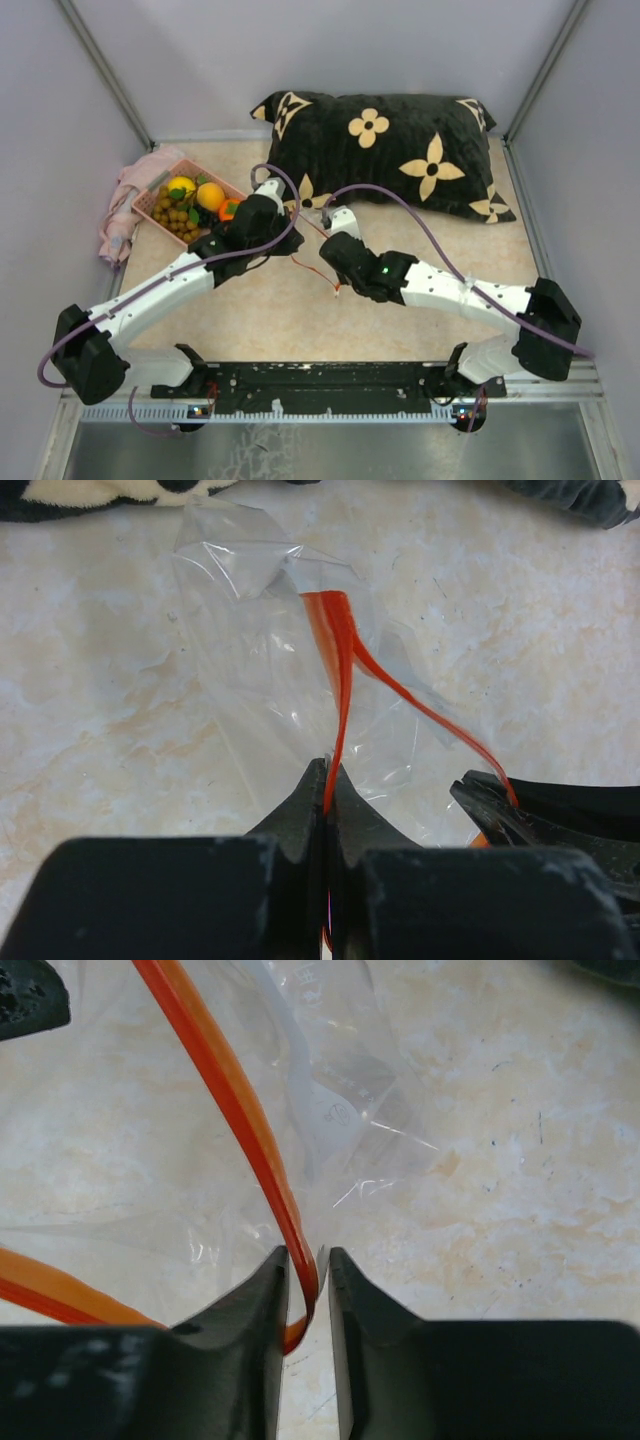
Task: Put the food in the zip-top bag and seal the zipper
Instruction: Open the zipper of the food storage bag.
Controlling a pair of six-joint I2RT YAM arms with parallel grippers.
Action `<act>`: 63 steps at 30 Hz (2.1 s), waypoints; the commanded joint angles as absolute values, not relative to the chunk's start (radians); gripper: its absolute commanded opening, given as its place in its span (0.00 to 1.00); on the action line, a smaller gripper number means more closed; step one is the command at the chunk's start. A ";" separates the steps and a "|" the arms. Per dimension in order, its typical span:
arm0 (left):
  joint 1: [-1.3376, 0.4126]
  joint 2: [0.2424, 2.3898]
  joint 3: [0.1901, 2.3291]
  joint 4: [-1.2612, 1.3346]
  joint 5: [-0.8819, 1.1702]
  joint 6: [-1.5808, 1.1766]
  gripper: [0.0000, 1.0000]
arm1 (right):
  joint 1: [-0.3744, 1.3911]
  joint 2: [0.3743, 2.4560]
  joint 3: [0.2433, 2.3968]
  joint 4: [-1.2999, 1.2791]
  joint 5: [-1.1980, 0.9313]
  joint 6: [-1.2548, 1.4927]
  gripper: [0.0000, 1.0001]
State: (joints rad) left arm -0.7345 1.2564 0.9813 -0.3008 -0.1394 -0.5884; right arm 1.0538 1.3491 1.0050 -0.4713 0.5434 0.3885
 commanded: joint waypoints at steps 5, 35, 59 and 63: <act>-0.723 1.253 0.971 -0.311 -0.113 -0.547 0.00 | 1.063 1.224 1.051 -0.458 0.672 0.345 0.00; -0.765 1.221 0.939 -0.173 0.087 -0.478 0.33 | 0.982 1.191 1.023 -0.380 0.725 0.338 0.00; -0.583 1.098 1.028 -0.352 -0.107 -0.350 0.77 | 0.982 1.240 1.064 -0.526 0.847 0.379 0.00; -0.490 1.153 1.060 -0.401 -0.143 -0.299 0.80 | 0.982 1.244 1.053 -0.492 0.842 0.372 0.00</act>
